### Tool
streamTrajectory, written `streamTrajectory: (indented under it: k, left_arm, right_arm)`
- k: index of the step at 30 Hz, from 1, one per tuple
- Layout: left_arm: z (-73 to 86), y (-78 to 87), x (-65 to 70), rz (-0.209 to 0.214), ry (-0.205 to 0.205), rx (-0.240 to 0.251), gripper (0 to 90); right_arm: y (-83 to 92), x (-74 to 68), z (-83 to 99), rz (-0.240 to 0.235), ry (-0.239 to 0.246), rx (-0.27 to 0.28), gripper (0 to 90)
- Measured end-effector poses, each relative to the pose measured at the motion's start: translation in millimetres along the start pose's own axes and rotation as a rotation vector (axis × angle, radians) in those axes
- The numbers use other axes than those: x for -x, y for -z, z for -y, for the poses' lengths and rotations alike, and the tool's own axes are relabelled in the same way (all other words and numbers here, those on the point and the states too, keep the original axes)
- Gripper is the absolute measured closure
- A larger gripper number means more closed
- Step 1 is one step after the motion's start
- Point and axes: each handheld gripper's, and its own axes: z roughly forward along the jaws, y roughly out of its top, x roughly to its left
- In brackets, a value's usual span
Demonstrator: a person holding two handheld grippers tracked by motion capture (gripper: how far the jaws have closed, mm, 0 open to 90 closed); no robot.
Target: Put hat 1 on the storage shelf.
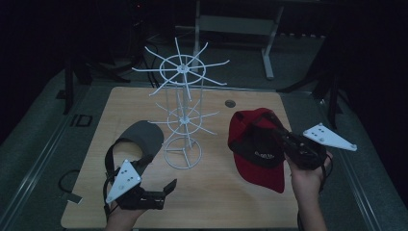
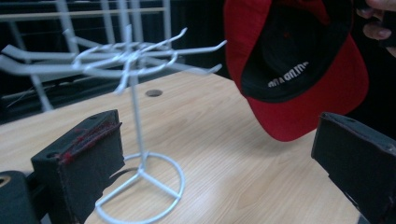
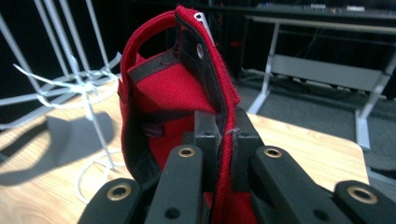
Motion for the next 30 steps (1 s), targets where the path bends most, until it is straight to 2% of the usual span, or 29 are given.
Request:
streamTrajectory:
  k: [2,5,13,19,23,30]
  left_arm:
    - [-10.7,-1.7,4.2,0.008,-0.024,0.011,2.4]
    - [-23.6,-6.9,9.7,0.033,-0.039,0.03,2.4]
    - [-49.6,-44.4,24.8,0.08,-0.098,0.016,2.4]
    - [-62.3,-68.6,31.6,0.094,-0.126,0.008,2.4]
    - [-68.1,-83.6,35.6,0.118,-0.137,-0.005,5.1]
    - [-80.1,-107.4,43.7,0.114,-0.164,-0.031,5.8]
  right_arm:
    - [6.3,-3.1,-3.5,-0.012,0.005,0.017,85.0]
    - [15.4,-7.8,-9.2,-0.028,0.011,0.032,85.0]
    - [29.2,-14.0,-15.0,-0.051,0.021,0.053,85.0]
    - [32.4,-18.1,-13.1,-0.073,0.019,0.052,85.0]
    - [36.3,-22.5,-10.6,-0.089,0.017,0.053,85.0]
    - [42.9,-30.8,-9.0,-0.123,0.016,0.067,85.0]
